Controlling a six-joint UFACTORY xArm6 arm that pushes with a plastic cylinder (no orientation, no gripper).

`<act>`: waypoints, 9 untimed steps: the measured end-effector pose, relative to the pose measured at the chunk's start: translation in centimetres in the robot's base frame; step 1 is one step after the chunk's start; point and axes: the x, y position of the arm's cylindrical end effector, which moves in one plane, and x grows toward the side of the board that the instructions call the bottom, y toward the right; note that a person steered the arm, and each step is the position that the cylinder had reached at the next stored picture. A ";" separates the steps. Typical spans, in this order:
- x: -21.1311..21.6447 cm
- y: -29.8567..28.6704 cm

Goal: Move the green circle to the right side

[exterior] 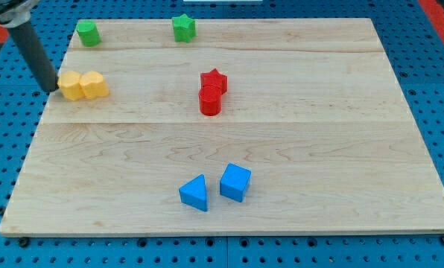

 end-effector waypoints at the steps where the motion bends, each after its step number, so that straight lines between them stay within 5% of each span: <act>1: 0.8 2.3; 4: 7.1 5.5; 6: 5.1 -0.2; 9: 3.2 -0.9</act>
